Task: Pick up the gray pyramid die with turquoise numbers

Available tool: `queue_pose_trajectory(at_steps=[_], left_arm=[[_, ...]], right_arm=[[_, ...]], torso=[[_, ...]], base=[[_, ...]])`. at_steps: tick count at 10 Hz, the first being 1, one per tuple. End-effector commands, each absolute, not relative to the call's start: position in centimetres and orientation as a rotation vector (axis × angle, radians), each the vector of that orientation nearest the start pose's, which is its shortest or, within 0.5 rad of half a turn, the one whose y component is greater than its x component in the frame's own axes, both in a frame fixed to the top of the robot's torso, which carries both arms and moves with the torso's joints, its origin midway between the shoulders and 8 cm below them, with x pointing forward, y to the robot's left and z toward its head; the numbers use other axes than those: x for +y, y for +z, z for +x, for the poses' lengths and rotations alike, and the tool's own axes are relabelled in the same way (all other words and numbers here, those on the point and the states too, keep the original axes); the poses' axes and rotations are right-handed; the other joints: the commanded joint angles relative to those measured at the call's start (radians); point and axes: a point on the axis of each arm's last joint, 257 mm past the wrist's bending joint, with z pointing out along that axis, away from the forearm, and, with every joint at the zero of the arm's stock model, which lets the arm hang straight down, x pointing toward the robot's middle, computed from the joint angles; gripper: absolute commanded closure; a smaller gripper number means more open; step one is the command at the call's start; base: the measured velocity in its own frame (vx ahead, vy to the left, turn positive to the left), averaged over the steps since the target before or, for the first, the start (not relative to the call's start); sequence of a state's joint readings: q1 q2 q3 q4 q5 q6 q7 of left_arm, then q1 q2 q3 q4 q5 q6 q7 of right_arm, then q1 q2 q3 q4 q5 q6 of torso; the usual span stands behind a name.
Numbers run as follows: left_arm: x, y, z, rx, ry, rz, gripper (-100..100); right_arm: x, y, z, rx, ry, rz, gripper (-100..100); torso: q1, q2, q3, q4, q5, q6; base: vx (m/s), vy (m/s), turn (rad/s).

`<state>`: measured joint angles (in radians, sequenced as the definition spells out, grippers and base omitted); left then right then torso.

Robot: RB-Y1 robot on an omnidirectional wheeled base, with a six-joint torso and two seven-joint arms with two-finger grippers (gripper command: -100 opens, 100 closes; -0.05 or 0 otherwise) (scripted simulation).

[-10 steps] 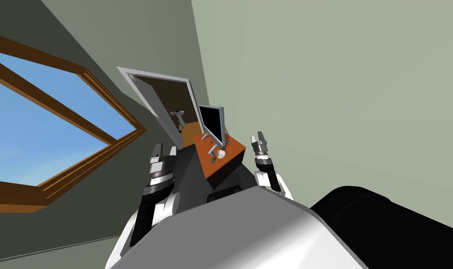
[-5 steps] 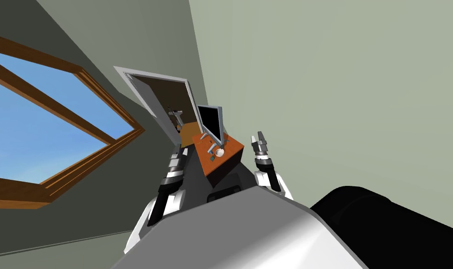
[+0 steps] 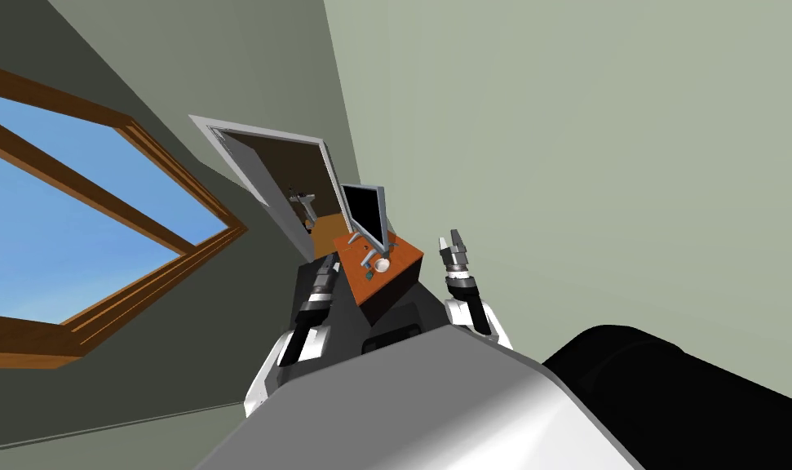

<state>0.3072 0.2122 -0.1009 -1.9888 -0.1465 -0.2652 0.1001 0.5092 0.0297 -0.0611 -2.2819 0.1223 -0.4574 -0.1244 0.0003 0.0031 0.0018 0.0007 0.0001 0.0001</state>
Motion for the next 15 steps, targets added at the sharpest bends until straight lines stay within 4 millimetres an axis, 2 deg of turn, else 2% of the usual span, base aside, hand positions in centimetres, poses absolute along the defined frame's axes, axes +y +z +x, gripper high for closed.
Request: queue_pose_trajectory(at_steps=[1,3,4,7,8,9,10,15], left_arm=[[21.6,-11.8,45.0,1.154,-1.265,-0.737,-100],[20.9,-15.0,46.6,1.249,-1.225,-0.754,-100],[21.0,-15.7,46.7,1.26,-1.219,-0.764,-100],[20.8,-21.1,48.7,1.404,-1.132,-0.791,-100],[21.0,-22.0,48.7,1.418,-1.122,-0.804,-100],[21.2,-23.9,49.2,1.465,-1.086,-0.812,-100],[21.2,-24.1,49.2,1.469,-1.082,-0.816,-100],[22.6,-29.7,50.4,1.603,-0.958,-0.842,-100]], right_arm=[[-29.2,1.4,34.8,0.657,1.26,0.688,0],[-29.2,1.3,34.8,0.657,1.26,0.688,0],[-29.2,1.3,34.8,0.657,1.26,0.688,0],[-29.2,1.3,34.8,0.657,1.26,0.688,0],[-29.2,1.3,34.8,0.657,1.26,0.688,0],[-29.2,1.3,34.8,0.657,1.26,0.689,0],[-29.2,1.3,34.8,0.657,1.26,0.688,0],[-29.2,1.3,34.8,0.657,1.26,0.689,0]], torso=[[0.0,0.0,0.0,0.0,0.0,0.0],[0.0,-0.001,-0.001,0.0,0.0,0.0],[0.0,-0.001,-0.001,0.0,0.0,0.0],[0.0,-0.002,-0.001,0.0,0.0,0.0],[-0.001,-0.002,-0.001,0.0,0.0,0.0],[0.0,-0.003,-0.001,-0.001,0.0,0.0],[0.0,-0.003,-0.002,-0.001,0.0,0.0],[0.0,-0.004,-0.002,-0.001,0.0,-0.001]], base=[[-0.037,0.003,-0.026],[-0.03,-0.003,-0.078],[-0.023,-0.001,-0.028],[-0.019,-0.008,-0.097],[-0.01,-0.006,-0.025],[-0.003,-0.006,-0.056],[-0.001,-0.003,-0.04],[0.006,-0.004,-0.07]])
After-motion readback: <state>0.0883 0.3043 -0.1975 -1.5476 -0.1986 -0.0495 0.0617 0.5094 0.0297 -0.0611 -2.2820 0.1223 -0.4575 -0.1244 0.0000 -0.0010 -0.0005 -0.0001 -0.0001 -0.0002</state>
